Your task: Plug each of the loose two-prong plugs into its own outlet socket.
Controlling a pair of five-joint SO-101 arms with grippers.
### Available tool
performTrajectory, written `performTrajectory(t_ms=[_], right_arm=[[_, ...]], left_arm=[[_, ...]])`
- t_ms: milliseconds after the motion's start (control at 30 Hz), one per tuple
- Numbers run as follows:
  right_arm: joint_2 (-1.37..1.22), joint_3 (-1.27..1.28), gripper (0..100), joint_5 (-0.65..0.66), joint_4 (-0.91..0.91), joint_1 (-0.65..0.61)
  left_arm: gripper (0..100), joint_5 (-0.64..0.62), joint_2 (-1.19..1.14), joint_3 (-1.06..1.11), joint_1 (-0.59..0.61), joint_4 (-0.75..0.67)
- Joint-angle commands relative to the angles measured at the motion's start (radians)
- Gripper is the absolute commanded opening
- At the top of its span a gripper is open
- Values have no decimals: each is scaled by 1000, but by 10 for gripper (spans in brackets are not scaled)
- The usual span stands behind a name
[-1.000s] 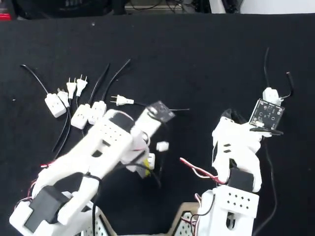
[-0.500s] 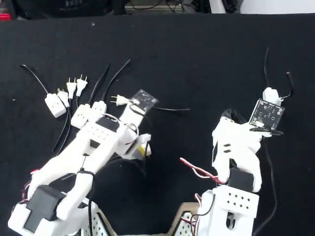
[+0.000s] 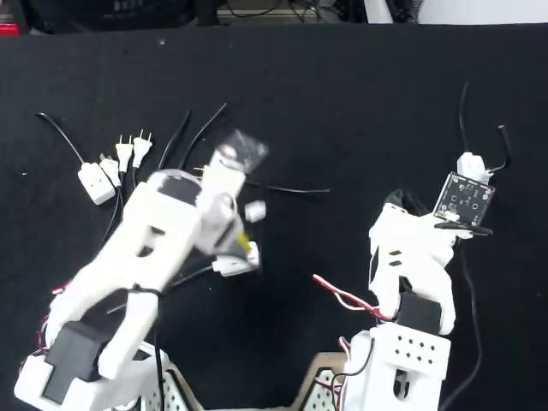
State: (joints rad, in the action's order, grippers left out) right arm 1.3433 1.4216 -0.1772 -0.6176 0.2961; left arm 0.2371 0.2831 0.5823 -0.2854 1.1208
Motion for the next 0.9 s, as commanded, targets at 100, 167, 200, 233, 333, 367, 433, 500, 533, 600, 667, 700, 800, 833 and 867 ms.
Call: performTrajectory(t_ms=[100,167,200,233,333,367,433,500,533,600,667,700,800,833,867], right_arm=[[19,-53,31,-3,-6,-23],[19,-53,31,-3,-6,-23],[19,-53,31,-3,-6,-23],[19,-53,31,-3,-6,-23],[19,-53,31,-3,-6,-23],[19,-53,31,-3,-6,-23],[19,-53,31,-3,-6,-23],[19,-53,31,-3,-5,-23],[19,-53,31,-3,-5,-23],[19,-54,31,-3,-5,-23],[19,-56,31,-3,-5,-23],[19,-56,31,-3,-5,-23],[19,-56,31,-3,-3,-23],[19,-56,31,-3,-3,-23],[19,-56,31,-3,-3,-23]], left_arm=[[292,-328,-124,-220,182,-160],[316,-439,-206,-228,194,-207],[332,-494,-249,-242,194,-216],[343,-549,-292,-259,194,-219],[354,-695,-408,-344,194,-215],[354,-727,-442,-380,194,-215],[354,-776,-503,-443,193,-215],[354,-821,-560,-504,191,-215],[353,-848,-586,-532,191,-215],[353,-898,-638,-578,197,-215],[353,-936,-687,-607,199,-215],[353,-950,-704,-618,199,-215],[353,-962,-744,-647,194,-215],[353,-962,-752,-654,196,-215],[353,-962,-760,-661,199,-215]])
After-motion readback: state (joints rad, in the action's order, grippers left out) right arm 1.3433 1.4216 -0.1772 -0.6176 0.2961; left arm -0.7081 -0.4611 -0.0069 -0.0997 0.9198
